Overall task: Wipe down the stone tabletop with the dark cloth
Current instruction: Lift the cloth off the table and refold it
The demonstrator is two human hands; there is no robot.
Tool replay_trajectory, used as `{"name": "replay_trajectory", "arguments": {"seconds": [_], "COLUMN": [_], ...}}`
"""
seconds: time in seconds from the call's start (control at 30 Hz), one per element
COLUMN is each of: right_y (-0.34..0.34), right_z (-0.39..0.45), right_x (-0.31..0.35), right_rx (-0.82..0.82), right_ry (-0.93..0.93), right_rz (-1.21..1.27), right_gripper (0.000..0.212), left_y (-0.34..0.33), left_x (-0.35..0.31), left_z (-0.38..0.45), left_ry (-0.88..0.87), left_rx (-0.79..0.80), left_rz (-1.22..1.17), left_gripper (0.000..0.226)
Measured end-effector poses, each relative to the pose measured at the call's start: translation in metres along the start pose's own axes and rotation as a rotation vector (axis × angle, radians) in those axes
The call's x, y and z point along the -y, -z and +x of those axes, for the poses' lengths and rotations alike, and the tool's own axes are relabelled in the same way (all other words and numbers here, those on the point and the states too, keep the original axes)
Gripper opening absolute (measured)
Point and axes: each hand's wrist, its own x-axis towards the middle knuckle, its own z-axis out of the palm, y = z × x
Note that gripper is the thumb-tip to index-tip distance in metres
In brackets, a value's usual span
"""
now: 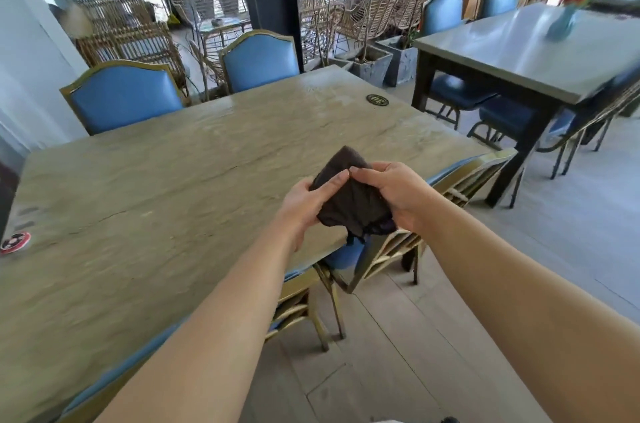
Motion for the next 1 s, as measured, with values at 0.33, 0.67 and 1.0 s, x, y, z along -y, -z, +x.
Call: {"name": "replay_trajectory", "arguments": {"seconds": [0.33,0.67,1.0], "right_y": [0.129,0.258,0.356], "right_z": [0.038,0.08,0.148], "right_x": [0.055,0.078,0.089], "right_rx": [-0.109,-0.108,-0.022], "right_ry": [0.092,0.14,-0.055], "right_rz": [0.048,0.059,0.056], "right_gripper": [0.024,0.019,0.035], "left_y": [-0.08,-0.214,-0.289], "left_x": [-0.018,-0.045,-0.064], "left_z": [0.049,0.106,0.205], "left_ry": [-0.014,-0.183,-0.04], "left_rx": [0.126,-0.017,-0.151], "left_rz": [-0.023,-0.304,-0.177], "left_gripper": [0.041,0.013,0.031]}}
